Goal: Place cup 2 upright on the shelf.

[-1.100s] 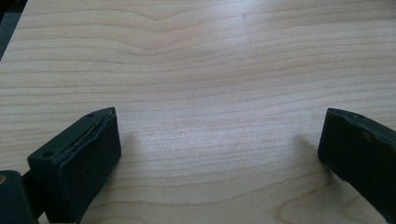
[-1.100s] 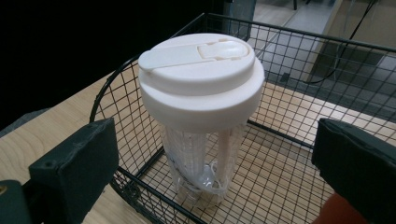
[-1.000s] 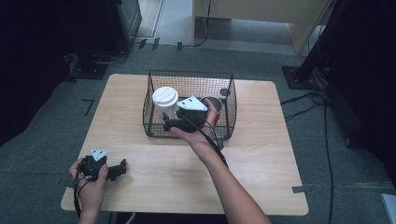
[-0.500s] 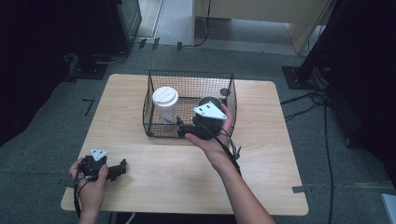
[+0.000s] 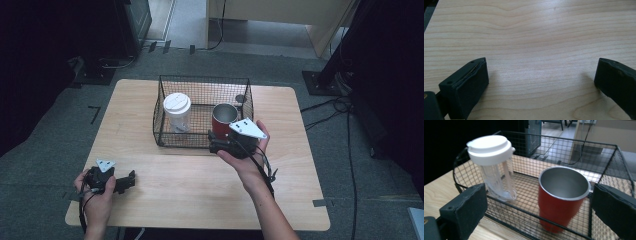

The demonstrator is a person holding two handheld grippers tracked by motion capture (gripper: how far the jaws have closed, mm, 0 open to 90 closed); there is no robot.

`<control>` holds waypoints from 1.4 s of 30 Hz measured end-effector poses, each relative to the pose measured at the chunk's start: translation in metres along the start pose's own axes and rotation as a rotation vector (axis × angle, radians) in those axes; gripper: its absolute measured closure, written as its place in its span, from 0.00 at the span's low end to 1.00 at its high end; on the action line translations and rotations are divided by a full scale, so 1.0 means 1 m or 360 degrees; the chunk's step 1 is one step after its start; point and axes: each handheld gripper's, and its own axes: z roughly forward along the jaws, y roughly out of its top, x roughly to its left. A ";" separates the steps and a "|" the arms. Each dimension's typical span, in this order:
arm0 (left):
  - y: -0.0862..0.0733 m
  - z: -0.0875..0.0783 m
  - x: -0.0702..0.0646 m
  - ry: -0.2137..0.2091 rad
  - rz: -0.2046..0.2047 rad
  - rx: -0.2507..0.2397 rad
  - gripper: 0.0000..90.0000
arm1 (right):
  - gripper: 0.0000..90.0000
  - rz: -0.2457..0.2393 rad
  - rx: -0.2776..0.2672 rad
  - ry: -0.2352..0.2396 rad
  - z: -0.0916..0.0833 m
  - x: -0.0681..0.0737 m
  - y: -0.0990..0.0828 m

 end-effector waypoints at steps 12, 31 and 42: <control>0.000 0.000 0.000 0.0000 -0.0001 -0.0003 0.00 | 0.01 0.0067 0.0049 -0.0080 -0.014 -0.028 -0.032; 0.000 0.000 0.000 0.0000 0.0002 0.0000 0.00 | 0.01 0.0185 0.0133 -0.0308 -0.039 -0.083 -0.088; 0.000 0.000 0.000 0.0000 0.0004 0.0001 0.00 | 0.01 0.0208 0.0192 -0.0404 -0.050 -0.110 -0.114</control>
